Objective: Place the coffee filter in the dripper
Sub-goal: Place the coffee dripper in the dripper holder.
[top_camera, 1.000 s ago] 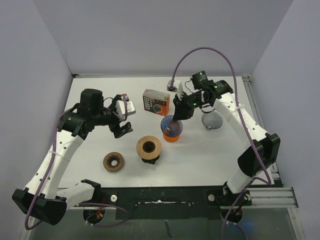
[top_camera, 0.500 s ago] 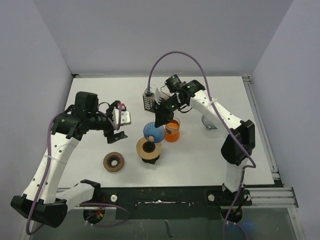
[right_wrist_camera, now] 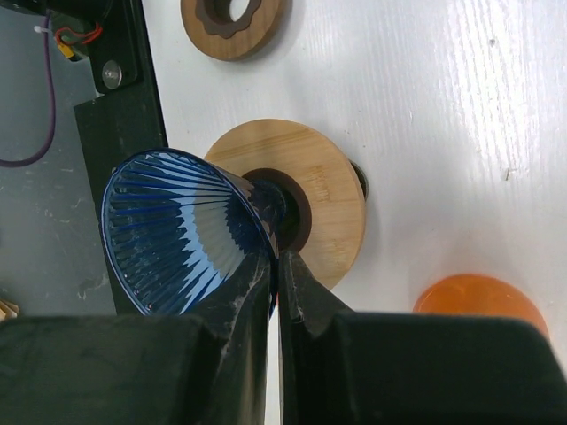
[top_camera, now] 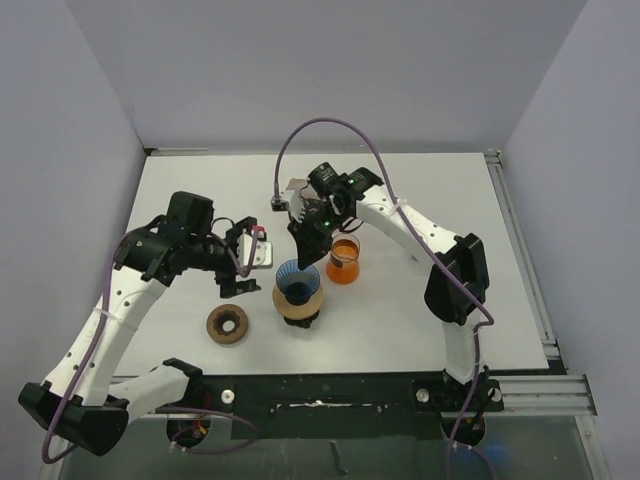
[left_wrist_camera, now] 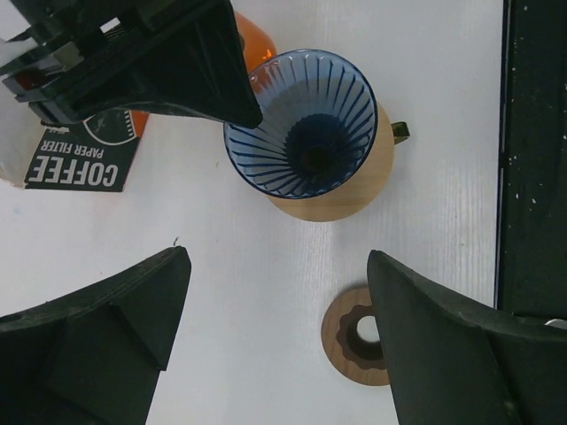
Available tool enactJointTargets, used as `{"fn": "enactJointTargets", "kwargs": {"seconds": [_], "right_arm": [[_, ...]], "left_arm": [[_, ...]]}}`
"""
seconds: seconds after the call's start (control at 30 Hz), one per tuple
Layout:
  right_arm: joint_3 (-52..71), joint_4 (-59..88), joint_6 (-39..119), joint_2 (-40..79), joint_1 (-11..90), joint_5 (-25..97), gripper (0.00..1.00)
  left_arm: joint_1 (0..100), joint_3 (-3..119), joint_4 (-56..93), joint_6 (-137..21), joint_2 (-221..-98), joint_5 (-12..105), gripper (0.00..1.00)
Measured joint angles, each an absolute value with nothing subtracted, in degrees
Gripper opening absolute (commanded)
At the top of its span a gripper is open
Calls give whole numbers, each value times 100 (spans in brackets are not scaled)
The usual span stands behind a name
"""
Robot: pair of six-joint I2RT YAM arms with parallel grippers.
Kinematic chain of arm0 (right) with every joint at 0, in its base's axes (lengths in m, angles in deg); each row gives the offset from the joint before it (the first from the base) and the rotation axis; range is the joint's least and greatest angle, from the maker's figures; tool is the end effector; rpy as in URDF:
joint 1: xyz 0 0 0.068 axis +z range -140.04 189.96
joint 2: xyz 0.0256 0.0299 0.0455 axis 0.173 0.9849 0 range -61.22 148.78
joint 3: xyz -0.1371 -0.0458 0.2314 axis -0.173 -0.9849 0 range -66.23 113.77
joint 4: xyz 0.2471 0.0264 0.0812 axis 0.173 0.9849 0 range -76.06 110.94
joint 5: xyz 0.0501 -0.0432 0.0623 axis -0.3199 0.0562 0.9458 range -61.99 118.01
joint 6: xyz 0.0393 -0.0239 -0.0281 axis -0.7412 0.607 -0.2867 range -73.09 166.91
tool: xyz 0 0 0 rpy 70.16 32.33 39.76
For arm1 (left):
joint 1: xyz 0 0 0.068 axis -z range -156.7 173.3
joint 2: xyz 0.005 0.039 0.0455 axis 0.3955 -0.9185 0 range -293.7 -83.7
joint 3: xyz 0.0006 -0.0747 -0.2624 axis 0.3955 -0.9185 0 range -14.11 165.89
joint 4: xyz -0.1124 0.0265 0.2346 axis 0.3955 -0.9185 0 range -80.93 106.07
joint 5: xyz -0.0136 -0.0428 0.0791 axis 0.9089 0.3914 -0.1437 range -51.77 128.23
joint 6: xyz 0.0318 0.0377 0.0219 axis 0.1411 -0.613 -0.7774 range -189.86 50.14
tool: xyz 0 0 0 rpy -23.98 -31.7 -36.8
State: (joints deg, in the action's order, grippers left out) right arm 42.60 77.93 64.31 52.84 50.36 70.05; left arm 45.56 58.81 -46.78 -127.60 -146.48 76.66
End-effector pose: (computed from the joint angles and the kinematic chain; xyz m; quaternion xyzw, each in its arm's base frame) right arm 0.2989 0.2855 0.2981 -0.5004 0.7725 0.3793 0.0947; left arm 0.1689 -0.0933 0.3693 0.6557 0.6178 -0.2050 0.3826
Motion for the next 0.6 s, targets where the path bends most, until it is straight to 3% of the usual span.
{"fn": "enactJointTargets", "kwargs": {"seconds": [0.6], "right_arm": [[4634, 8057, 6313, 5660, 5242, 6450, 0]], "left_arm": [[5797, 5586, -4673, -12906, -15094, 7216, 68]]}}
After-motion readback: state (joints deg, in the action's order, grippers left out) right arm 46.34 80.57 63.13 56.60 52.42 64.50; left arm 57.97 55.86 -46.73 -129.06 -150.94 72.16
